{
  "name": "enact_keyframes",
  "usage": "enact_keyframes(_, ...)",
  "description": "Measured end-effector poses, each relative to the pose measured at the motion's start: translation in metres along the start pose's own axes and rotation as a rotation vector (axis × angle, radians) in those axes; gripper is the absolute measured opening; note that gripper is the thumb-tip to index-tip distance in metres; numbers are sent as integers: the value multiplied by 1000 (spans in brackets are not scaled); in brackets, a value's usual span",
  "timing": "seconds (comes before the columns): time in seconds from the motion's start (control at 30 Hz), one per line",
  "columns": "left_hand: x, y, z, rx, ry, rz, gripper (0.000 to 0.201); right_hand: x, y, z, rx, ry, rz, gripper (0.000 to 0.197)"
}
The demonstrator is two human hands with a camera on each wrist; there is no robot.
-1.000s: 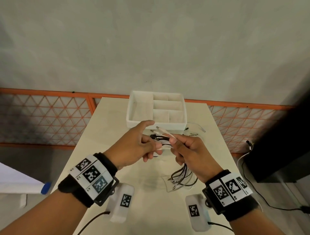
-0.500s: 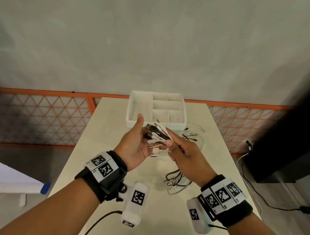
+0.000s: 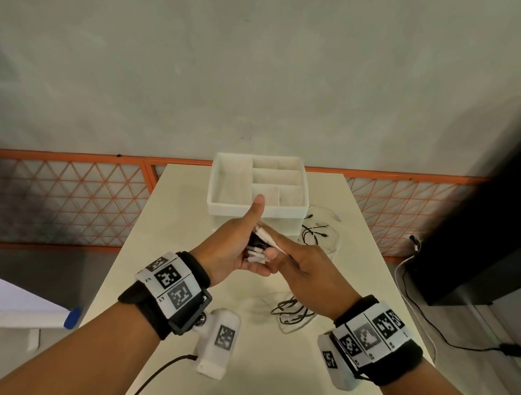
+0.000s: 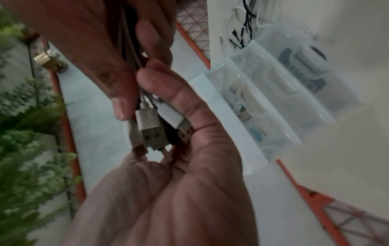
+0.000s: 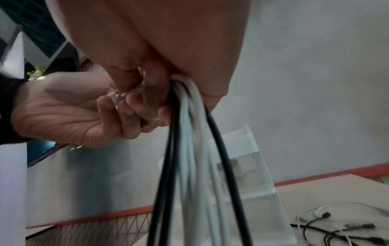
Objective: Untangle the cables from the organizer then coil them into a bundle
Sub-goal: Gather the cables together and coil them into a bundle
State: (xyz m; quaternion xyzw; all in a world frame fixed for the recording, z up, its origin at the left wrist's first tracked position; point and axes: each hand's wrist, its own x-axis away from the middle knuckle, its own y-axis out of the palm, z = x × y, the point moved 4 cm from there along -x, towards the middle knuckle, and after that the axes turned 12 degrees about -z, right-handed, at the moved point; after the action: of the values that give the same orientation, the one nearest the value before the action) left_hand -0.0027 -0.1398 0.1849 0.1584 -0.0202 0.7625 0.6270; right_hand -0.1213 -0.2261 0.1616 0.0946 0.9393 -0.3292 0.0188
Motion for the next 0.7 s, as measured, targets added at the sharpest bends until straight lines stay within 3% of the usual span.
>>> enact_keyframes(0.07, 0, 2, -2, -58, -9, -28, 82, -2, 3, 2, 114, 6, -15, 49)
enact_keyframes(0.13, 0, 3, -4, -123, -3, -12, 75, -4, 5, 3, 200, 20, -30, 52)
enact_keyframes(0.23, -1, 1, -7, -192, 55, 142, 42, -6, 8, -2, 244, 14, -73, 60)
enact_keyframes(0.4, -4, -12, -11, -74, 110, 398, 21, -5, 0, -2, 52, 56, -4, 56)
enact_keyframes(0.47, -5, -12, -10, -109, 108, 373, 19, -6, 4, 3, 113, 39, -29, 44)
enact_keyframes(0.6, -3, -5, -7, -306, 48, 216, 33, -14, 11, 15, 241, 125, -81, 76)
enact_keyframes(0.7, 0, -13, -8, -392, -36, 178, 49, -14, 6, 10, 175, 129, -81, 65)
